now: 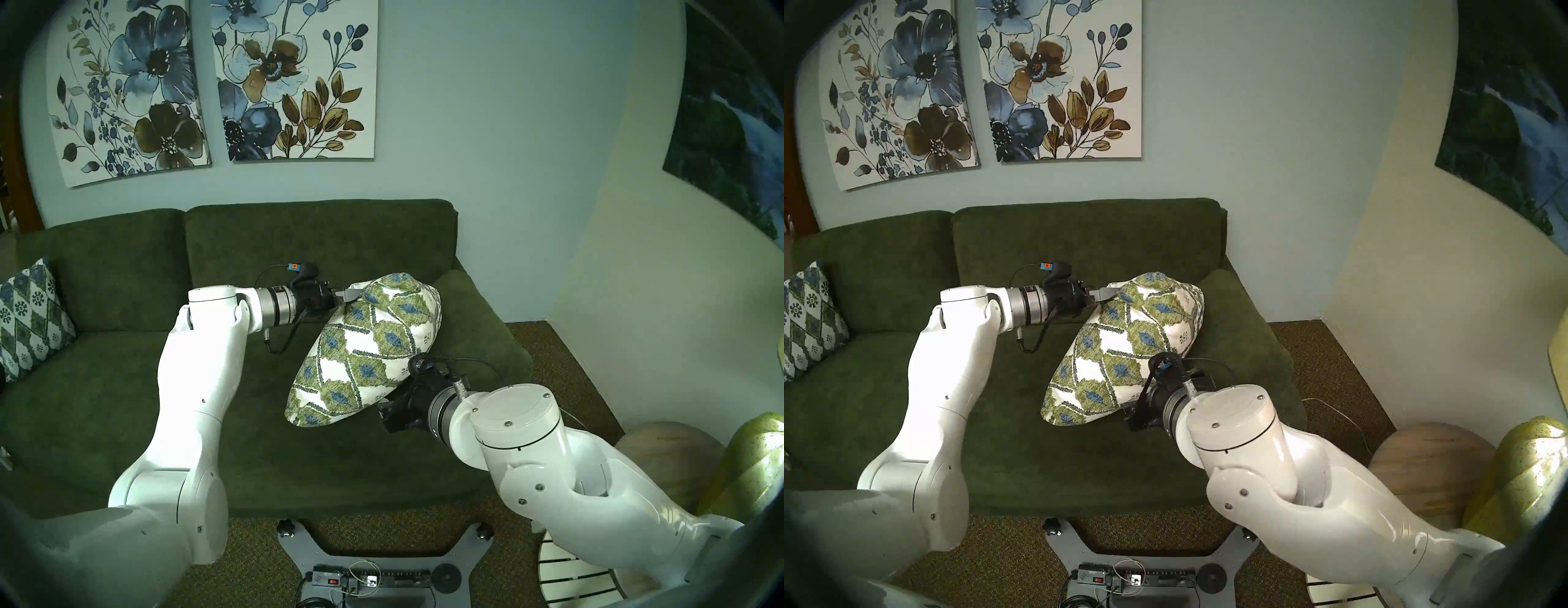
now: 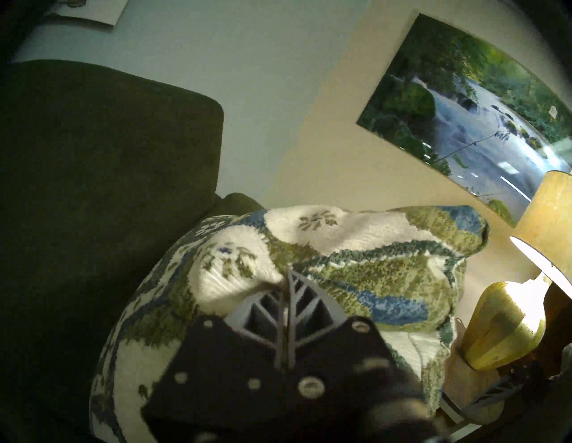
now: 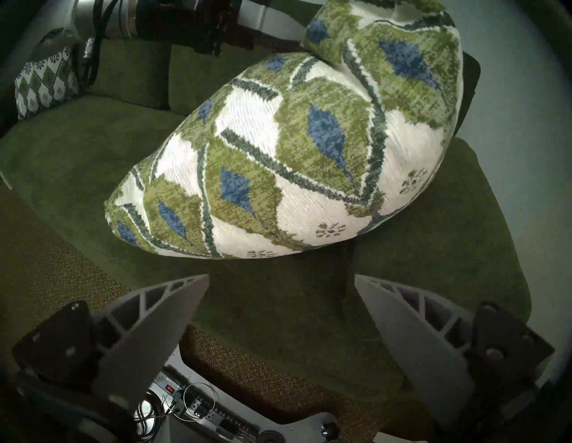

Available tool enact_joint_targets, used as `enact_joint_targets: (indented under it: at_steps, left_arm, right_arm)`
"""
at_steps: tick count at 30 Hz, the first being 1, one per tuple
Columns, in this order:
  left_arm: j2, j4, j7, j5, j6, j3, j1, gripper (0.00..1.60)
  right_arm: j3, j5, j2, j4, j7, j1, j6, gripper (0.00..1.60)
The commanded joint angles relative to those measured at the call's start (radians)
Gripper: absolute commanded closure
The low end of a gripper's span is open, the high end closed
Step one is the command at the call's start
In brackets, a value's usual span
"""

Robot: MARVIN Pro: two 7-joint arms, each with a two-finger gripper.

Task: Fix throw pillow on sofa

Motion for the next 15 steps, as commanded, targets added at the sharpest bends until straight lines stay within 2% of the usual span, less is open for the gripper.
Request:
enact_joint_targets:
  at_steps: [1, 4, 6, 15]
  left_arm:
    - [0.005, -0.002, -0.003, 0.005, 0.004, 0.003, 0.028, 1.60]
    - [0.004, -0.005, -0.009, 0.007, 0.006, 0.007, 0.042, 1.60]
    - [0.005, -0.011, -0.015, 0.006, 0.007, 0.011, 0.053, 1.60]
    - [0.016, -0.037, -0.042, 0.008, 0.007, 0.018, 0.084, 1.60]
  right_arm:
    - [0.010, -0.015, -0.003, -0.013, -0.094, 0.001, -0.002, 0.00]
    - [0.005, -0.002, -0.005, -0.014, -0.118, 0.004, -0.002, 0.00]
    - [0.009, -0.013, -0.004, -0.013, -0.098, 0.001, -0.002, 0.00]
    - [0.008, -0.011, -0.006, -0.013, -0.105, 0.001, -0.002, 0.00]
